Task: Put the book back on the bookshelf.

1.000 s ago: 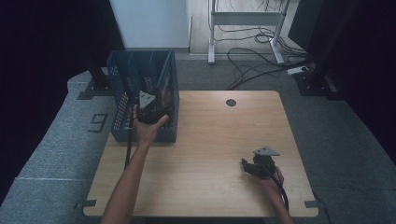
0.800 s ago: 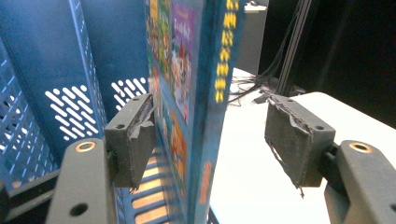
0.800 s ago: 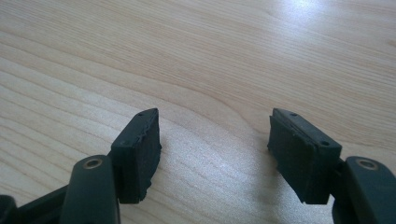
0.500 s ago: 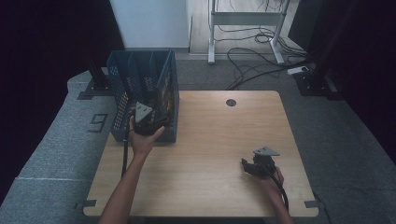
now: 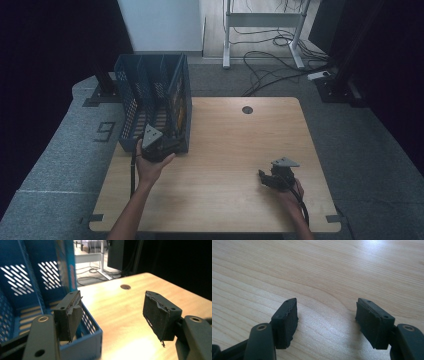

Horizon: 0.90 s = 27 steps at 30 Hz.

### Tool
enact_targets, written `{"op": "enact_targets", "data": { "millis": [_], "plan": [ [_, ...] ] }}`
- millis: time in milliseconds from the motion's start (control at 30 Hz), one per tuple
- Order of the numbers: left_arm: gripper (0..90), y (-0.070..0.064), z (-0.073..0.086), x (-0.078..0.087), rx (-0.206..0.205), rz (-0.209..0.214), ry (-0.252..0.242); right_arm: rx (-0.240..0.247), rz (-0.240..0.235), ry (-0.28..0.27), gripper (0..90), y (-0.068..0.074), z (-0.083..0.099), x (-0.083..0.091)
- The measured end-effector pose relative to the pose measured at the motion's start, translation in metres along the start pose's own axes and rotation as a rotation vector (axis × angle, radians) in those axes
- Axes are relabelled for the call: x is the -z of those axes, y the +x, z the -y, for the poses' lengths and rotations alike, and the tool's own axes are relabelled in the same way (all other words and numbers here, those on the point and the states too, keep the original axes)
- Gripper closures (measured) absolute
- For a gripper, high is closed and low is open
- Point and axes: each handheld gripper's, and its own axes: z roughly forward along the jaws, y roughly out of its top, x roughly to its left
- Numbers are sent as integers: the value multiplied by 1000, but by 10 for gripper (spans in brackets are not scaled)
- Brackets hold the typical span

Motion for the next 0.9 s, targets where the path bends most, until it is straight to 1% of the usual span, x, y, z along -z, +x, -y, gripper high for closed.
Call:
{"op": "enact_targets", "data": {
  "millis": [67,167,233,300,333,400,433,500,533,567,700,767,900],
  "plan": [
    [316,-2,5,3,4,17,12,0,0,0,332,0,0,0],
    [315,-4,15,9,20,37,24,0,0,0,332,0,0,0],
    [313,-5,20,12,24,45,37,0,0,0,332,0,0,0],
    [309,-6,26,16,44,69,48,0,0,0,332,0,0,0],
    [310,-7,29,18,44,74,54,0,0,0,332,0,0,0],
    [309,-10,35,20,20,70,79,0,0,0,332,0,0,0],
    [310,-11,39,21,19,73,83,0,0,0,332,0,0,0],
    [310,-12,45,23,32,90,95,0,0,0,332,0,0,0],
    [311,-12,52,25,43,96,97,0,0,0,332,0,0,0],
    [313,-12,52,25,43,96,97,0,0,0,332,0,0,0],
    [313,-13,66,27,35,103,131,0,0,0,332,0,0,0],
    [313,-14,72,27,45,114,139,0,0,0,332,0,0,0],
    [312,-14,86,27,54,115,164,0,0,0,332,0,0,0]
  ]
}}
